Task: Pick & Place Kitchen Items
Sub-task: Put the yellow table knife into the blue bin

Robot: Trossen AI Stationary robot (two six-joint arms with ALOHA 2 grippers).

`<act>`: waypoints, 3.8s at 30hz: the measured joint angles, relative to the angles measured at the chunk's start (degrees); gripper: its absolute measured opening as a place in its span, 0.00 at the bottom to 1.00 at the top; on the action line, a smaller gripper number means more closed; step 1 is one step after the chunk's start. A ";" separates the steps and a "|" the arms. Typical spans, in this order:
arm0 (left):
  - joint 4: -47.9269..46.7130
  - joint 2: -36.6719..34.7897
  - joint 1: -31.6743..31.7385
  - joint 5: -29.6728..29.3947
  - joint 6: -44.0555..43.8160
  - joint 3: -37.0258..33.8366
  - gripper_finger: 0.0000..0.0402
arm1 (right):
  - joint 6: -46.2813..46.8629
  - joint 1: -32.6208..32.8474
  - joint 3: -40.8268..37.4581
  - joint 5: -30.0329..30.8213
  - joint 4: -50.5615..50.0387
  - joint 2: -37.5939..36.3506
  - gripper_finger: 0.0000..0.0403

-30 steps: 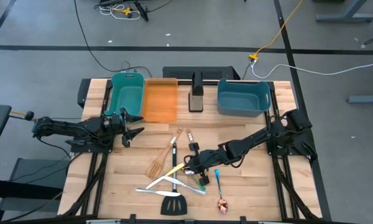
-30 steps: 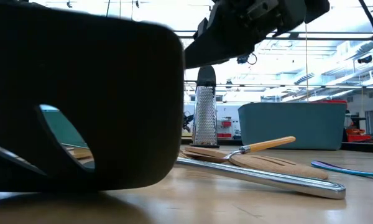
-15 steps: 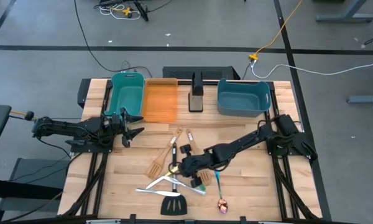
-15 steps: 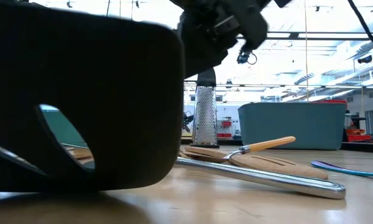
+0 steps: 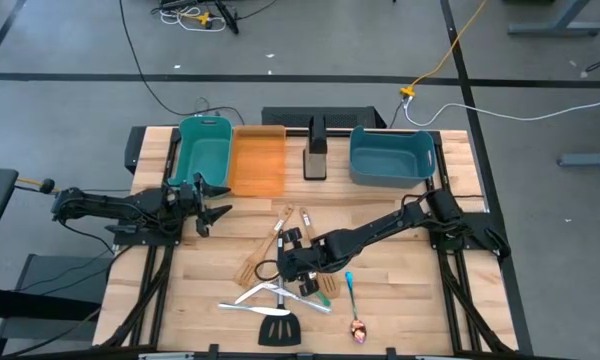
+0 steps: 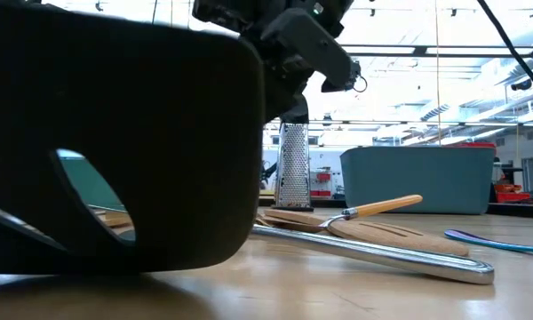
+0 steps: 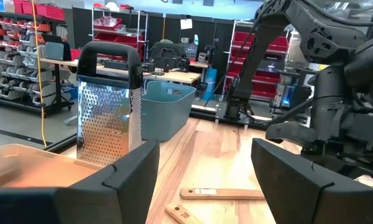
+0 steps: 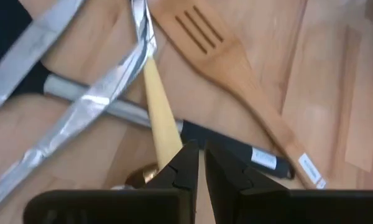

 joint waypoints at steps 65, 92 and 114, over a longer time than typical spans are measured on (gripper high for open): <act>-0.18 0.02 0.00 0.02 -0.02 -0.02 0.65 | 1.77 0.26 -1.40 1.24 4.72 4.79 0.53; -0.18 0.02 0.02 0.02 -0.02 0.00 0.65 | 3.19 0.13 -1.38 -0.38 3.94 4.79 0.27; -0.19 0.02 0.02 0.01 -0.03 -0.01 0.65 | 2.82 0.10 -1.30 -0.09 2.76 4.42 0.23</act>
